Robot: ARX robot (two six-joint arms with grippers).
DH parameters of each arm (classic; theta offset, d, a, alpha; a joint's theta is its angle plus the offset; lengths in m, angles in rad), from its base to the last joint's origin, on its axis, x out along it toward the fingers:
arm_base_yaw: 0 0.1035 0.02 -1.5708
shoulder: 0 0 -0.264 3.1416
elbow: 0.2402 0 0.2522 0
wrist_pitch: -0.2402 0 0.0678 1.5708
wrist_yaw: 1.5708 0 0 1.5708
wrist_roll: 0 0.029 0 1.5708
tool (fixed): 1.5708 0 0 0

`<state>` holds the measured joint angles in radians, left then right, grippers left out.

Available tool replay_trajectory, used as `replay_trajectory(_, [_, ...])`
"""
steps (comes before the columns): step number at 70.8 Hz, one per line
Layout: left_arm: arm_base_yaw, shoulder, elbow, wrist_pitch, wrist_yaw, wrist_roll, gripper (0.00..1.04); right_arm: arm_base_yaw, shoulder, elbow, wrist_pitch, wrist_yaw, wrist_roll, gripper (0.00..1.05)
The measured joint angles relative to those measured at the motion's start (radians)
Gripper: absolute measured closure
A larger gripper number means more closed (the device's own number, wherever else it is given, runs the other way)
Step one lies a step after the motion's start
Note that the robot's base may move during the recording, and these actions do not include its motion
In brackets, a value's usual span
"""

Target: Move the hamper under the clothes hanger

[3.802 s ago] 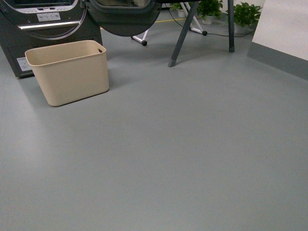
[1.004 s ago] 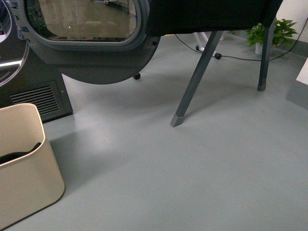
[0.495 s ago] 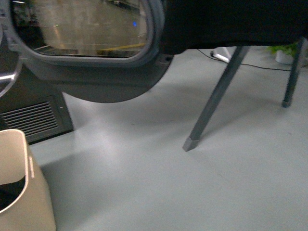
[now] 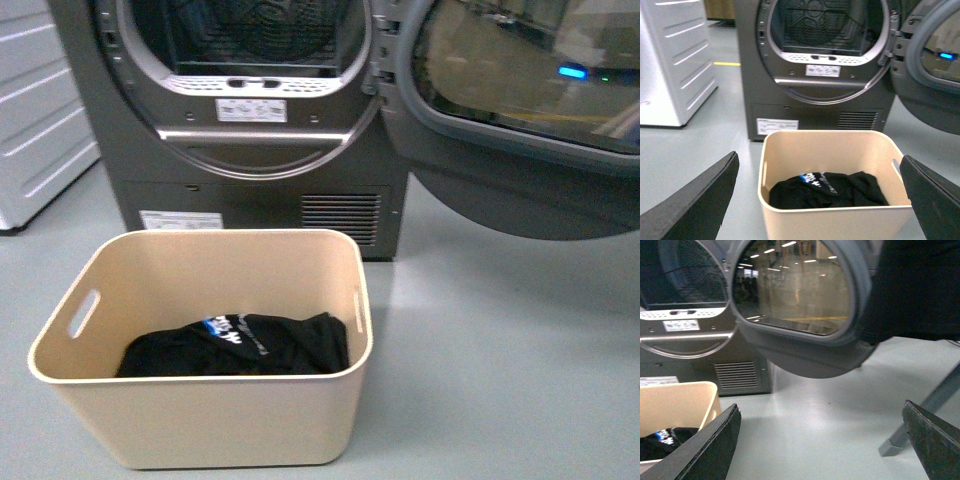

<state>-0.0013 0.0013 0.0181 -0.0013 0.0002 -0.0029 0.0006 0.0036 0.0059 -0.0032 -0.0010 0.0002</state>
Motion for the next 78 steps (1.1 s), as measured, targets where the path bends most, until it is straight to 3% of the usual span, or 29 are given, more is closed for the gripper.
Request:
replay_trajectory(40, [0.001,-0.001,0.000,0.000,0.000,0.000,0.07,0.000,0.000,0.000,0.000,0.000,0.000,0.08])
replay_trajectory(42, [-0.008,0.032,0.022,-0.057,-0.036,-0.029,0.07,0.000,0.021,0.013,-0.037,0.006,0.032,0.08])
replay_trajectory(47, [0.016,0.267,0.099,-0.055,-0.022,-0.085,0.07,-0.002,0.206,0.074,-0.009,-0.010,0.132,0.08])
replay_trajectory(60, [0.058,1.040,0.445,0.306,-0.006,-0.130,0.07,0.030,0.923,0.367,0.408,-0.014,0.199,0.08])
replay_trajectory(69, [0.044,1.456,0.672,0.320,-0.044,-0.125,0.07,0.100,1.300,0.577,0.404,0.005,0.201,0.08])
replay_trajectory(78, [0.030,1.691,0.842,0.283,-0.053,-0.127,0.07,0.152,1.523,0.751,0.324,0.010,0.217,0.08])
